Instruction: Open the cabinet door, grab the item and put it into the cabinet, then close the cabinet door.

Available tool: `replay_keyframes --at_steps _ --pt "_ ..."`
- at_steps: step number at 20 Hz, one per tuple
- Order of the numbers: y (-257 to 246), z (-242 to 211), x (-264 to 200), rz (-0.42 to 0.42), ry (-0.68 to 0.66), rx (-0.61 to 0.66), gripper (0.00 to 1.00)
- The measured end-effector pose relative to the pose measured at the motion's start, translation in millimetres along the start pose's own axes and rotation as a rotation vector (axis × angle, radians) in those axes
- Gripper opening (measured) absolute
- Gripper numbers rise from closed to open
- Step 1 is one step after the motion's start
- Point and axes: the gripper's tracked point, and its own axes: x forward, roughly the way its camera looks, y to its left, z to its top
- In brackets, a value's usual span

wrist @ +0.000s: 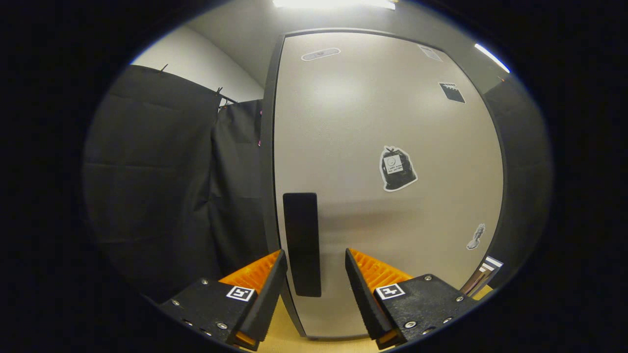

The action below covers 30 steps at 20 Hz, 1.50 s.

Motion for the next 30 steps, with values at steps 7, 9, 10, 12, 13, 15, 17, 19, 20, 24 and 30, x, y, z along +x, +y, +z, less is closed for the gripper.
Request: replay_keyframes --at_steps 7,9,10,12,13,15,17,19,20,24,30 --pt "9.3 -2.6 4.8 0.041 0.042 -0.036 0.27" --pt "9.2 -2.2 -1.5 0.063 0.054 -0.035 0.24" --pt "9.6 -1.4 -5.9 0.079 0.058 -0.036 0.24" --pt "10.3 0.0 -15.3 0.112 0.072 -0.023 0.24" --pt "10.7 1.0 -20.1 0.127 0.076 -0.015 0.24" --pt "11.0 3.1 -30.5 0.154 0.084 -0.002 0.24" --pt "10.3 3.7 -38.2 0.172 0.093 0.001 0.24" --pt "9.1 4.8 -45.4 0.187 0.100 0.009 0.24" --pt "8.2 5.9 -50.0 0.195 0.104 0.014 0.24" --pt "5.8 12.3 -76.3 0.219 0.120 0.026 0.24" --pt "-13.9 11.6 -106.8 0.239 0.132 0.035 0.24"
